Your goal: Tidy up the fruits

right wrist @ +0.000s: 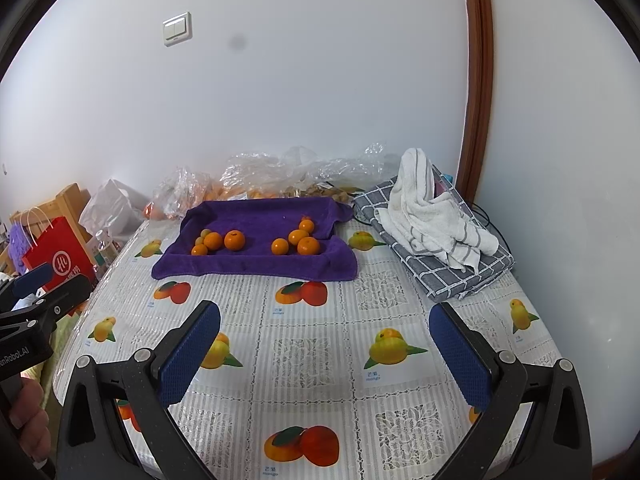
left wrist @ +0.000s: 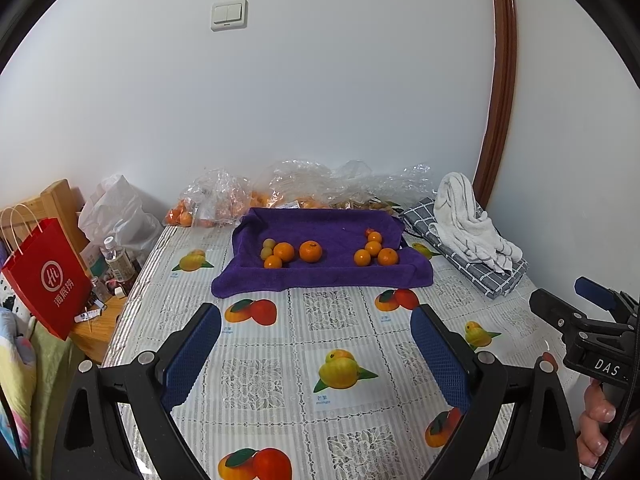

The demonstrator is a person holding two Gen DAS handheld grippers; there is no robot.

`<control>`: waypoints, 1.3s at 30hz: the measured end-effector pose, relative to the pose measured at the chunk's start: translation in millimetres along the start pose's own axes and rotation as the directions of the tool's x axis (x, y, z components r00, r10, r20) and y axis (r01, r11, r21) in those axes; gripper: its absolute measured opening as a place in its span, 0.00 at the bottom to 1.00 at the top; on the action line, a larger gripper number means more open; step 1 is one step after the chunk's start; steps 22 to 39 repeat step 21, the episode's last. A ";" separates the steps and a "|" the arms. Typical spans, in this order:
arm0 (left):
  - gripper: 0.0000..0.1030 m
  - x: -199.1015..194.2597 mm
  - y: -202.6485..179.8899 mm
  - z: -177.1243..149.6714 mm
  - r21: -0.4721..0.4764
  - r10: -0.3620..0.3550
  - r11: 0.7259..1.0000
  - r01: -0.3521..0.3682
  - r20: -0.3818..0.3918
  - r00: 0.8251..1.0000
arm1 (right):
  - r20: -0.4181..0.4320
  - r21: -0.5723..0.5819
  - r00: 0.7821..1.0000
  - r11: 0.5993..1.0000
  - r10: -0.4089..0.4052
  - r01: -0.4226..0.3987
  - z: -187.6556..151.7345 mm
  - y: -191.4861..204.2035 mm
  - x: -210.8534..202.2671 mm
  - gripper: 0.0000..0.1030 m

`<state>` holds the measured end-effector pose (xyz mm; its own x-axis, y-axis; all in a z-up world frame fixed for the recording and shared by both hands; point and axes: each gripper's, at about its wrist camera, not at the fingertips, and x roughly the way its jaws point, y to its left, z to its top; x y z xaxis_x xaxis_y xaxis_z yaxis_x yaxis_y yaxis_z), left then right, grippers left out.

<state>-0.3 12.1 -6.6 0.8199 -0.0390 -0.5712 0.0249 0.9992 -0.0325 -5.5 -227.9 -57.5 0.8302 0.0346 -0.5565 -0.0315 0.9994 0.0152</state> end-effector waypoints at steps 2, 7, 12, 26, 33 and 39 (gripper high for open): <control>0.93 -0.4 -0.2 -0.2 0.000 0.000 1.000 0.000 0.001 1.000 | 0.000 0.001 1.000 1.000 0.001 -0.001 -0.4 0.4 0.1 1.00; 0.93 -0.2 0.4 0.3 0.000 -0.001 1.000 0.001 0.000 1.000 | 0.000 -0.001 1.000 1.000 0.001 -0.001 -0.5 3.0 -1.0 1.00; 0.93 -0.3 0.8 0.4 0.000 -0.001 1.000 0.001 0.000 1.000 | 0.001 -0.001 1.000 1.000 0.002 -0.002 0.0 1.8 -0.9 1.00; 0.93 -0.7 0.6 -1.5 -0.004 0.000 1.000 0.000 -0.003 1.000 | 0.000 -0.002 1.000 1.000 0.002 -0.002 -0.9 5.9 -2.4 1.00; 0.93 -0.7 0.6 -1.5 -0.004 0.000 1.000 0.000 -0.003 1.000 | 0.000 -0.002 1.000 1.000 0.002 -0.002 -0.9 5.9 -2.4 1.00; 0.93 -0.7 0.6 -1.5 -0.004 0.000 1.000 0.000 -0.003 1.000 | 0.000 -0.002 1.000 1.000 0.002 -0.002 -0.9 5.9 -2.4 1.00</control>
